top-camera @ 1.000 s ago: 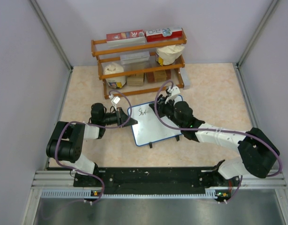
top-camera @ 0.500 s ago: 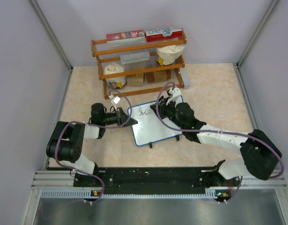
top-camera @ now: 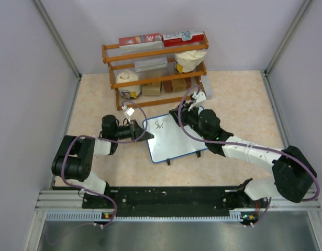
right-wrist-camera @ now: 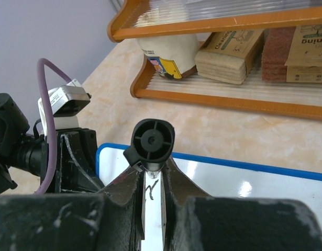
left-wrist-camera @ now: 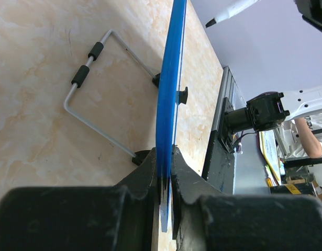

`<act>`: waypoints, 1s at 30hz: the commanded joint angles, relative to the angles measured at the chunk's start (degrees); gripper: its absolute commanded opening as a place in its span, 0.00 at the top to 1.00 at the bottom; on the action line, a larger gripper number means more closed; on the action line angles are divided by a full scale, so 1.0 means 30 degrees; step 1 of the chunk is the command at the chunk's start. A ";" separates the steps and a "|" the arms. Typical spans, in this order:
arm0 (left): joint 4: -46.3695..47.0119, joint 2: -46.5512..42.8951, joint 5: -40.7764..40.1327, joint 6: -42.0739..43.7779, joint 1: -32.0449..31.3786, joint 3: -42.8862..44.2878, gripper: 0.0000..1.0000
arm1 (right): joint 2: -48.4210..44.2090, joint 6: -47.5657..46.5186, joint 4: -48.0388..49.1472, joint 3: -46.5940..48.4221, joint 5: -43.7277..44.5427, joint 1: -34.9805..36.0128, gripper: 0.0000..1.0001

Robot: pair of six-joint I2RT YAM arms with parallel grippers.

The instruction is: Write a sentence on the whiteboard

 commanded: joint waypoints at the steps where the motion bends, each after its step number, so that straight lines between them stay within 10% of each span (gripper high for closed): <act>1: 0.0182 0.0391 -0.0756 0.0641 -0.0005 0.0292 1.00 | 0.0248 -0.0045 0.0388 0.1470 0.0015 -0.0248 1.00; 30: 0.0211 0.0449 -0.0727 0.0612 -0.0005 0.0380 1.00 | 0.1597 0.0072 -0.0169 0.0768 0.0512 -0.0248 1.00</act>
